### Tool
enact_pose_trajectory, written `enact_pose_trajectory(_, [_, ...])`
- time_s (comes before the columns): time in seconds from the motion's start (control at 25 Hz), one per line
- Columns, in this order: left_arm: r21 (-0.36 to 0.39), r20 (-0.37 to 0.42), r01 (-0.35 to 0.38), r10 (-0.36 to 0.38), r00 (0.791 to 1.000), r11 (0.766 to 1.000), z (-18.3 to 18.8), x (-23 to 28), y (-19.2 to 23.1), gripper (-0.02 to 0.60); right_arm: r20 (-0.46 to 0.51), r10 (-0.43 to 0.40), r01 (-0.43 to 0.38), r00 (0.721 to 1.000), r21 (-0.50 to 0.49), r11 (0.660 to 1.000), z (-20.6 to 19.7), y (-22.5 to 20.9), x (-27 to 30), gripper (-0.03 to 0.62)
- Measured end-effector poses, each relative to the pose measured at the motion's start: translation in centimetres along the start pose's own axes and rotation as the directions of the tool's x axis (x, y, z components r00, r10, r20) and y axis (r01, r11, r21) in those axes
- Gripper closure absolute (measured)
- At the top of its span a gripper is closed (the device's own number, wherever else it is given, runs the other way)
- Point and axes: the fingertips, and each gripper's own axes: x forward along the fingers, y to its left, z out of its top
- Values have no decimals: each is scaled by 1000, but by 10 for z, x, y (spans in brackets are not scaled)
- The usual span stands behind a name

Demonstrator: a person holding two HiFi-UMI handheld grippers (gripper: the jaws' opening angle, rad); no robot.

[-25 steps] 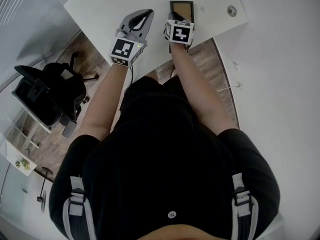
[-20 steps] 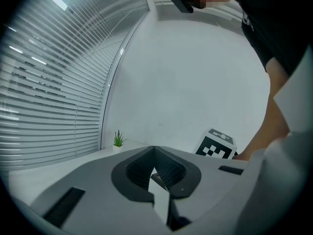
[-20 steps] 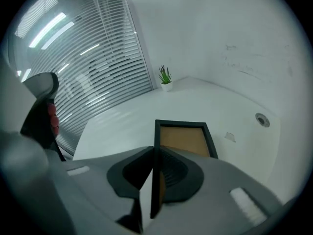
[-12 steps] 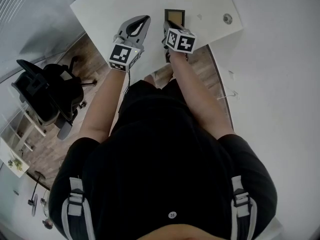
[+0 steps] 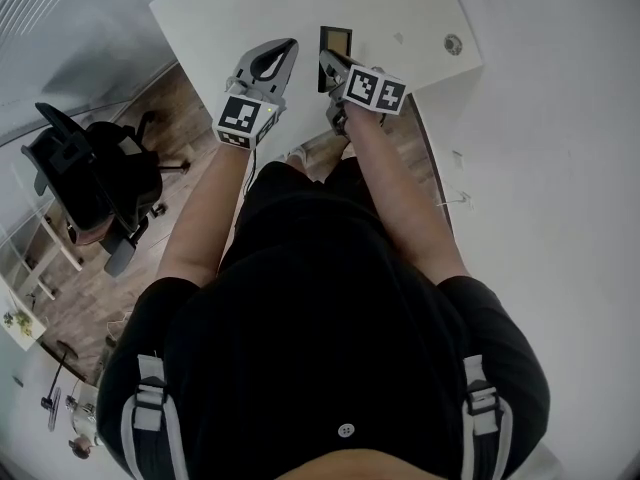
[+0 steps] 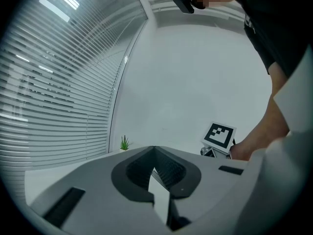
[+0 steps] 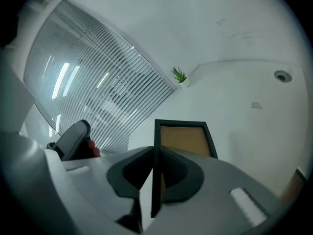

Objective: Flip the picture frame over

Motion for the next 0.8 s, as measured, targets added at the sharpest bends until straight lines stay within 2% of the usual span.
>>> enact_pose_trajectory(0.2, [-3,-2,-12,12,1000,1000,-6,-8,-1,574,-41,134,-131,990,79,988,-4,15,-4,545])
enact_pose_trajectory(0.32, [-8,-3,-17,17,1000,1000,-9,-11,-3,574,-88,223,-212,971,126,969,-11,23,-4,545])
enact_pose_trajectory(0.6, [-17,-14,-58,58,998,998,-15,-25,6,574,-229,364,-327,903,187,927,-35,37,6,545])
enact_pose_trajectory(0.8, [-23,-30,-89,88,996,996,-21,-34,13,574,-323,474,-409,819,249,878,-55,51,14,545])
